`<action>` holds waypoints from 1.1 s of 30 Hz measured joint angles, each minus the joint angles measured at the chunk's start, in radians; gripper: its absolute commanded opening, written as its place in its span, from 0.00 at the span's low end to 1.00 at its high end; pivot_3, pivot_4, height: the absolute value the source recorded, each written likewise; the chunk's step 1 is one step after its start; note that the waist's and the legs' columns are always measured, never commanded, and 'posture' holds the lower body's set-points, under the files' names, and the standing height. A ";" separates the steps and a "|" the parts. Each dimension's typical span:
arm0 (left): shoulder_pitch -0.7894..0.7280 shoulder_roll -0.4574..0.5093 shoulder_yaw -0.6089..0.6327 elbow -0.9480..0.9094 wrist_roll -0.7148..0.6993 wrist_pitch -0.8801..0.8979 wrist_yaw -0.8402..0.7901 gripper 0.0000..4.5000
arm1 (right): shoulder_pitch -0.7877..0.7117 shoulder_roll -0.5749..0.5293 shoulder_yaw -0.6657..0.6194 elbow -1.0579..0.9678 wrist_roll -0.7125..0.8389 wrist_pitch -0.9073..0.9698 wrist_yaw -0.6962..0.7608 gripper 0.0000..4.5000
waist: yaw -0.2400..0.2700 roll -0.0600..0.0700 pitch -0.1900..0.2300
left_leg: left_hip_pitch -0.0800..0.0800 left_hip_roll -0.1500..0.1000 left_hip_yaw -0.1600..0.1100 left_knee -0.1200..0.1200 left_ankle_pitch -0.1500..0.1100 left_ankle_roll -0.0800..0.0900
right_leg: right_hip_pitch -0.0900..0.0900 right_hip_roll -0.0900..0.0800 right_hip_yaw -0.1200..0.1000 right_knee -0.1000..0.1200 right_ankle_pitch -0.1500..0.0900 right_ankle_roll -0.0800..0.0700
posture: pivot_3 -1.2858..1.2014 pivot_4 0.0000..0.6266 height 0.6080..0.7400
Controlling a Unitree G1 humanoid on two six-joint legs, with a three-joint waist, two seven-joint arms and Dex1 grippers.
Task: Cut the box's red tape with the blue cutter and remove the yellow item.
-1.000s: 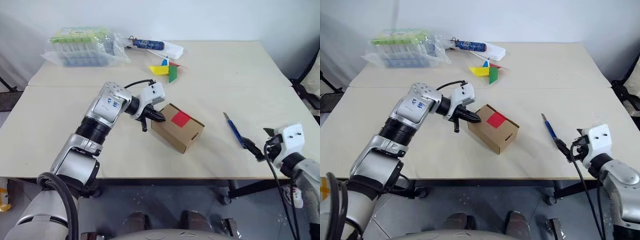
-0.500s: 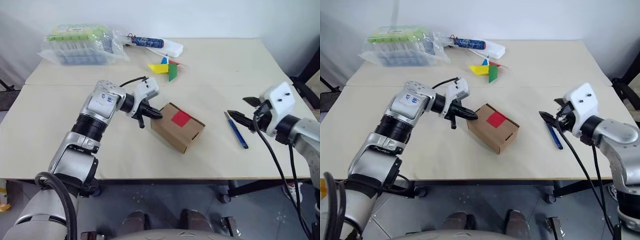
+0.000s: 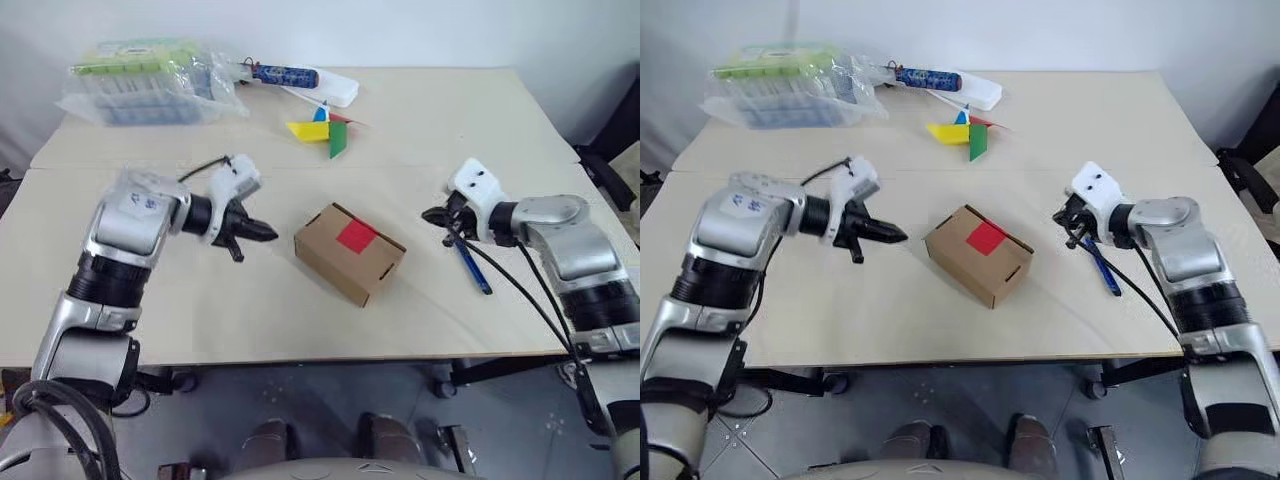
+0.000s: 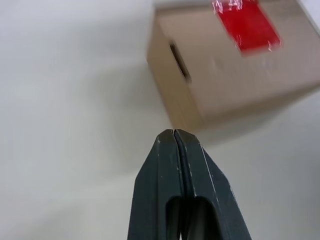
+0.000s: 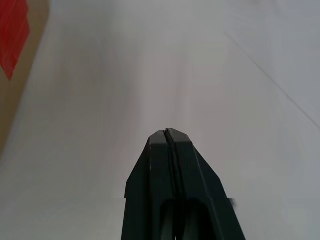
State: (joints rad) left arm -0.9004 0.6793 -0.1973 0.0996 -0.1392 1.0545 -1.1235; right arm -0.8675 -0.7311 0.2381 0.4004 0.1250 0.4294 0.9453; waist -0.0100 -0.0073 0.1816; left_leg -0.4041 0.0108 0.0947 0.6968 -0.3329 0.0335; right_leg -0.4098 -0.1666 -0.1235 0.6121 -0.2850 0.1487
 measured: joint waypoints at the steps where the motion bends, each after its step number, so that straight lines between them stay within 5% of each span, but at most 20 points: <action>1: 0.032 -0.013 -0.003 -0.041 -0.017 0.036 0.016 0.00 | -0.025 0.022 0.024 0.049 -0.018 -0.015 0.027 0.00 | -0.003 0.000 0.000 | 0.000 0.000 -0.001 0.000 0.000 0.000 | 0.000 0.000 0.000 0.000 0.000 0.000 | 0.52 0.24 1.00; 12: 0.089 -0.103 -0.034 -0.163 -0.104 0.137 0.141 0.00 | -0.099 0.091 0.080 0.138 -0.094 -0.007 0.186 0.00 | 0.006 0.000 0.001 | -0.001 0.000 -0.002 0.001 0.001 -0.002 | 0.000 0.000 -0.002 0.001 0.000 0.000 | 0.52 0.24 1.00; 33: -0.054 -0.259 -0.135 0.291 -0.046 -0.202 0.183 0.00 | 0.216 -0.041 0.011 -0.612 0.016 0.485 0.162 0.00 | 0.014 0.000 0.001 | -0.001 -0.001 0.001 0.002 0.001 -0.003 | 0.000 0.000 -0.004 0.004 0.000 0.000 | 0.52 0.24 1.00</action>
State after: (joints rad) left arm -0.9540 0.4201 -0.3322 0.3904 -0.1852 0.8521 -0.9402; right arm -0.6512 -0.7718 0.2492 -0.2114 0.1407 0.9143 1.1073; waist 0.0044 -0.0070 0.1824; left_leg -0.4056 0.0101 0.0954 0.6989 -0.3321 0.0307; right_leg -0.4095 -0.1663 -0.1272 0.6158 -0.2849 0.1488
